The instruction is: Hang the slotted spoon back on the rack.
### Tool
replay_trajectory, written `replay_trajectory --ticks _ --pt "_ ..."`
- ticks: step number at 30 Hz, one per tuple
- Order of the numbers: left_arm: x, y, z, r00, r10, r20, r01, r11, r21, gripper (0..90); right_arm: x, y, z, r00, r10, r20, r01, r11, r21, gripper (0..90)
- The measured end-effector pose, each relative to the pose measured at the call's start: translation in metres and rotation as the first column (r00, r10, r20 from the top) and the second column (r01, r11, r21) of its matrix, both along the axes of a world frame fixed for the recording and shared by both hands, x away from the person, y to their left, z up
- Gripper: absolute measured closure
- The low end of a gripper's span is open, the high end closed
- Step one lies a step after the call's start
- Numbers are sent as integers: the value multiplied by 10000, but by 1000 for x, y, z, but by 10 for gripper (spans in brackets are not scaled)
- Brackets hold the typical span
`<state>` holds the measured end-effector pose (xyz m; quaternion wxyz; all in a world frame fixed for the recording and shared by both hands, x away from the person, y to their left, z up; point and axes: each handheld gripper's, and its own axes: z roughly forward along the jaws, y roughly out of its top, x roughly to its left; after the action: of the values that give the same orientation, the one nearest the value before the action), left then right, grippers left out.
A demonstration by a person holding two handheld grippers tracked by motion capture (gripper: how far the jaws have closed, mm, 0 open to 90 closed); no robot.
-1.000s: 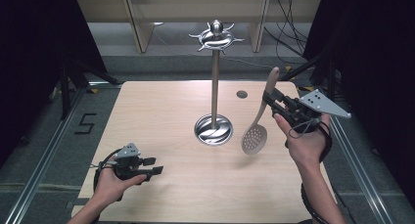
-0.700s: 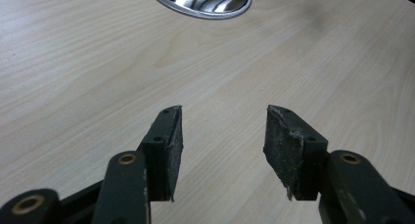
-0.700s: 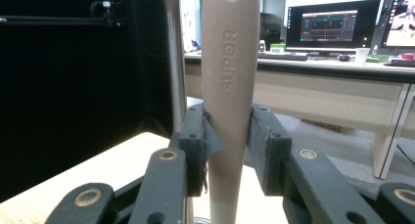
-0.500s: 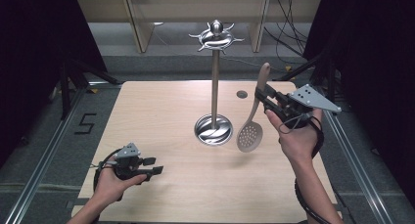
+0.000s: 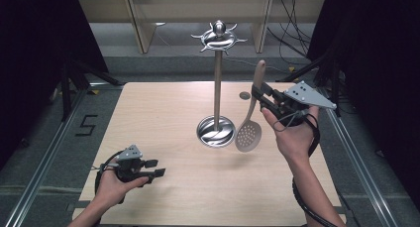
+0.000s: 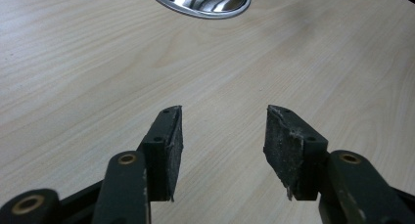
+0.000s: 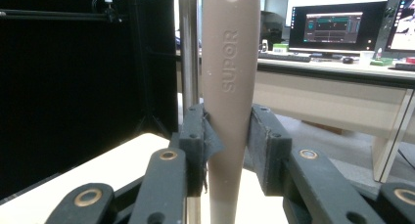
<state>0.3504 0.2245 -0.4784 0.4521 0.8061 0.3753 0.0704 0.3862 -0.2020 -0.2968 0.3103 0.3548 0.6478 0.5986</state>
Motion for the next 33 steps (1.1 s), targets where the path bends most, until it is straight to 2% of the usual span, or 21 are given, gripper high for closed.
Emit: replay_trajectory --ticks 2,6,11,12,19,20,21,23,27,30,33 --pt "0 0 0 10000 -2 24 2 10000 -11 480 1 1 1 10000 -6 66 6 10000 -69 703" --pt "0 0 0 10000 -18 13 18 10000 -35 479 2 5 2 10000 43 -84 -42 10000 57 702" --pt "0 0 0 10000 48 29 -48 10000 31 479 4 8 3 10000 -21 92 21 10000 -83 702" --pt "0 0 1 10000 72 29 -72 10000 49 479 3 10 4 10000 -74 -13 74 9999 71 702" --pt "0 0 1 10000 68 41 -68 10000 44 479 5 14 7 10000 -11 97 12 9999 -112 703" --pt "0 0 1 10000 72 39 -72 10000 48 479 5 16 7 10000 -5 -83 6 10000 40 702" --pt "0 -1 0 10000 62 54 -61 9999 -159 479 5 17 7 10000 -10 -4 10 10000 -41 702" --pt "0 -1 0 10000 43 47 -42 9998 -177 479 6 18 8 10000 8 46 -7 9999 -122 702" --pt "0 1 1 10000 66 41 -66 10000 -2 479 6 23 9 10000 4 -67 -4 10000 -8 702" --pt "0 0 1 10000 38 10 -38 9999 -141 479 8 26 10 9999 132 24 -131 9999 -92 702" --pt "0 1 1 10000 -16 9 16 10000 -85 479 8 30 12 10000 69 13 -69 10000 -71 702"
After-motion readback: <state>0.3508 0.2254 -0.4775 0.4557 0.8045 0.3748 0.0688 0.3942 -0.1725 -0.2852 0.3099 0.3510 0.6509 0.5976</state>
